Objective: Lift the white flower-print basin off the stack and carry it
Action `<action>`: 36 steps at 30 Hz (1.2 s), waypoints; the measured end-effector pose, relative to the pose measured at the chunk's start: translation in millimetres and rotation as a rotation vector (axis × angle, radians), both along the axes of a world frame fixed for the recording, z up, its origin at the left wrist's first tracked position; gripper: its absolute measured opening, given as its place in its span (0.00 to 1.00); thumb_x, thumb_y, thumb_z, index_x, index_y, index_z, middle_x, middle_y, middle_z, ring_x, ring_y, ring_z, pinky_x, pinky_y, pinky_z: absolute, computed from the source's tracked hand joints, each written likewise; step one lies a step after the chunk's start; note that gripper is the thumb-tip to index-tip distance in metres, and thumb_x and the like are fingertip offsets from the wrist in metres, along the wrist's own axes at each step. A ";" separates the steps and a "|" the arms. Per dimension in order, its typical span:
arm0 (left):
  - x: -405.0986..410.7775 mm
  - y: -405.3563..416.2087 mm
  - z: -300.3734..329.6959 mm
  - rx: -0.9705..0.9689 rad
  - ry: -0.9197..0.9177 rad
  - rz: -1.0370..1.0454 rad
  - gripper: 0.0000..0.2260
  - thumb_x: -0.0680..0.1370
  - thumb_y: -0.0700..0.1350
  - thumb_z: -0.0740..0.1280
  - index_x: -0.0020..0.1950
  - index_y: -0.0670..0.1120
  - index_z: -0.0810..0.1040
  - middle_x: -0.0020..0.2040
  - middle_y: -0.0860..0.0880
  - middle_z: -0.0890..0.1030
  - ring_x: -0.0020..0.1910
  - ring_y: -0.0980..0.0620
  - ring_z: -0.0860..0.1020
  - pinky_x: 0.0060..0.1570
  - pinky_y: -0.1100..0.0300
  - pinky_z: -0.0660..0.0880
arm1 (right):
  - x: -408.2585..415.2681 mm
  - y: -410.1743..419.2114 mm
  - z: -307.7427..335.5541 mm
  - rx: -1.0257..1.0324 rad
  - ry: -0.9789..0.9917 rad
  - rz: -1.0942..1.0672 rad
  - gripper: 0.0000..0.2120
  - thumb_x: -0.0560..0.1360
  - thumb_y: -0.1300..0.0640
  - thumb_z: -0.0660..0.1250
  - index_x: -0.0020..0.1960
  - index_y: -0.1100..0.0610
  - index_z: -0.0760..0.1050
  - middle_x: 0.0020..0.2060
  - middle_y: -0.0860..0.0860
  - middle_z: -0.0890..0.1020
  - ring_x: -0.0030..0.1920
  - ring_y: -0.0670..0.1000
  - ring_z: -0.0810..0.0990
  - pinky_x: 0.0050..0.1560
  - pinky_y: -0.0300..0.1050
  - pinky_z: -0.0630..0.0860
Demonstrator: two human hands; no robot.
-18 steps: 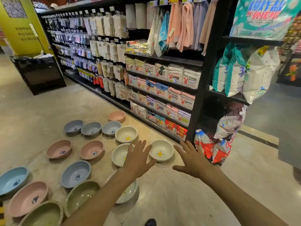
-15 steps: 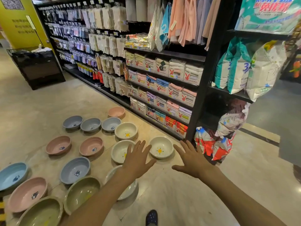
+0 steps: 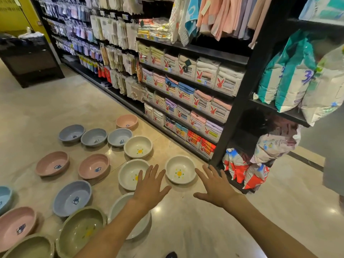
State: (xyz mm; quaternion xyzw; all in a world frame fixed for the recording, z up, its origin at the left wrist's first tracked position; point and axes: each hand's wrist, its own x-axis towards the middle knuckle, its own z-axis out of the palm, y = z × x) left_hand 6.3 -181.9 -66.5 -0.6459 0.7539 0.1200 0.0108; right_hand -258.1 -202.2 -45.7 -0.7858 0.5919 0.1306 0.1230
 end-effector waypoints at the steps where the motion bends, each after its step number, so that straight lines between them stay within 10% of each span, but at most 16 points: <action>1: -0.8 -13.7 -1.1 0.009 0.010 0.004 0.47 0.67 0.72 0.34 0.83 0.54 0.54 0.84 0.48 0.50 0.83 0.46 0.47 0.79 0.40 0.46 | -0.1 -13.0 -1.2 0.012 -0.001 -0.004 0.48 0.75 0.26 0.61 0.84 0.42 0.41 0.85 0.52 0.45 0.84 0.59 0.43 0.79 0.67 0.42; 36: -68.1 -442.4 -118.2 0.356 0.007 0.363 0.45 0.70 0.71 0.32 0.84 0.53 0.49 0.84 0.47 0.50 0.83 0.45 0.46 0.79 0.39 0.44 | -32.7 -537.6 -127.6 0.351 0.104 0.422 0.46 0.78 0.29 0.59 0.85 0.47 0.40 0.84 0.53 0.47 0.84 0.58 0.46 0.80 0.64 0.45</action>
